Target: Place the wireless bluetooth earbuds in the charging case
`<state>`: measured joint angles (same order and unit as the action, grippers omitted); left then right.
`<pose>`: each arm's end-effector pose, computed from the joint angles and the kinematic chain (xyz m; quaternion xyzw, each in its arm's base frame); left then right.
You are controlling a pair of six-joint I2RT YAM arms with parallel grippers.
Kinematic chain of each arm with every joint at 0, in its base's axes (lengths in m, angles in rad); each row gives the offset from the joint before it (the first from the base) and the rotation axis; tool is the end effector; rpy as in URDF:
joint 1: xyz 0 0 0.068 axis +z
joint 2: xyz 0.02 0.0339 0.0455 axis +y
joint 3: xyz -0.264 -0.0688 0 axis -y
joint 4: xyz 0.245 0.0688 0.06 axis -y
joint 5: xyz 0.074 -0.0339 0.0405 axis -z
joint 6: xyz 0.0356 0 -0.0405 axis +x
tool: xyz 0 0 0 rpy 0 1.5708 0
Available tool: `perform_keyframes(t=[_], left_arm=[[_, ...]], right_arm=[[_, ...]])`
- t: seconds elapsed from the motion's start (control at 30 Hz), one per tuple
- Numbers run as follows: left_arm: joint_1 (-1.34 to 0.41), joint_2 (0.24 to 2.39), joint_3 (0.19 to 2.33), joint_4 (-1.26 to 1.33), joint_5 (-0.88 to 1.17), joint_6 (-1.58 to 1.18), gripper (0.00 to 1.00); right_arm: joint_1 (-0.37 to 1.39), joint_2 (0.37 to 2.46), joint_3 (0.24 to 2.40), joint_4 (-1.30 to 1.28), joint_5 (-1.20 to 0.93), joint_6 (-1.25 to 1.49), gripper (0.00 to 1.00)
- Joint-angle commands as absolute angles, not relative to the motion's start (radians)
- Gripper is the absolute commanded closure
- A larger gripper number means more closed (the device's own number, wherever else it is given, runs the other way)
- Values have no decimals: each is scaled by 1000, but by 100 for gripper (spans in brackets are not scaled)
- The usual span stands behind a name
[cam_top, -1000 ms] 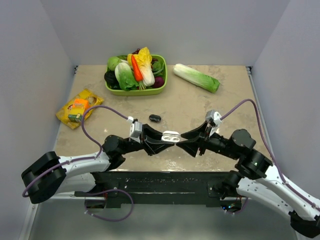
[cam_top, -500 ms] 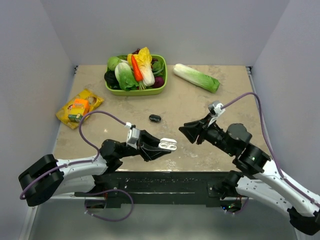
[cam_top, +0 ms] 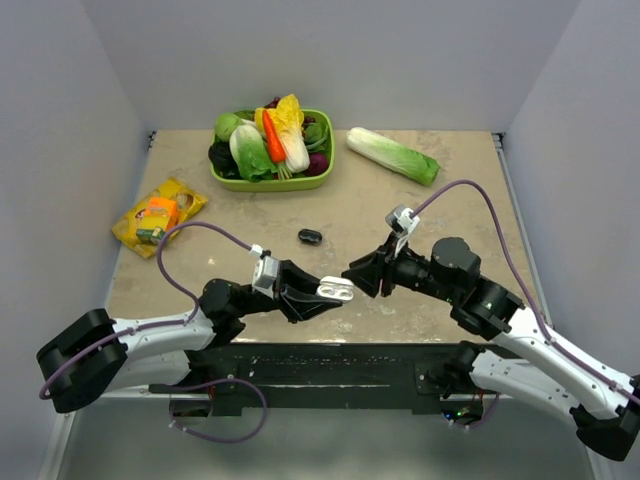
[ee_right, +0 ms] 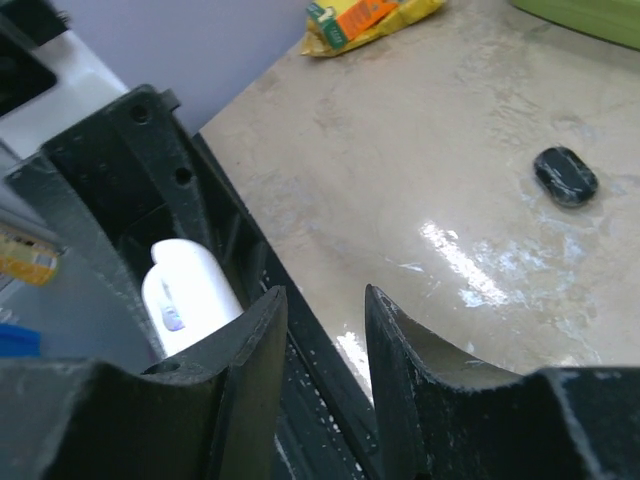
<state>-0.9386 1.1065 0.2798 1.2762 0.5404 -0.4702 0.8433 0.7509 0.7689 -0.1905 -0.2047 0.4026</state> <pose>0.1070 -0.1770 0.2554 0.3388 0.4460 -0.6367 0.5300 0.1130 0.1378 0.3393 -0.2306 0.7286 0.4370 0.4743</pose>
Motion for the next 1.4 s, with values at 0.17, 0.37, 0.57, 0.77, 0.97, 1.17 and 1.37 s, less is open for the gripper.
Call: perform_keyframes(t=[0.17, 0.37, 0.57, 0.77, 0.97, 1.17, 1.37], left_arm=[[-942, 1135, 305, 1574, 538, -456, 100], [-943, 1129, 302, 1565, 523, -453, 100], [-942, 1120, 295, 1548, 511, -448, 100], [-942, 1140, 308, 1551, 515, -451, 100], [-943, 1150, 324, 1546, 509, -448, 100], [-896, 1131, 368, 1161, 232, -474, 100], [-715, 1161, 454, 671, -90, -698, 100]], right_arm=[[842, 716, 767, -106, -376, 380, 59], [842, 658, 758, -159, -157, 403, 57], [842, 679, 735, -129, -263, 367, 57], [842, 675, 706, -80, -339, 377, 57], [842, 695, 719, -121, -348, 350, 59], [842, 563, 645, -216, 296, 524, 53], [842, 662, 552, -226, 335, 552, 52]])
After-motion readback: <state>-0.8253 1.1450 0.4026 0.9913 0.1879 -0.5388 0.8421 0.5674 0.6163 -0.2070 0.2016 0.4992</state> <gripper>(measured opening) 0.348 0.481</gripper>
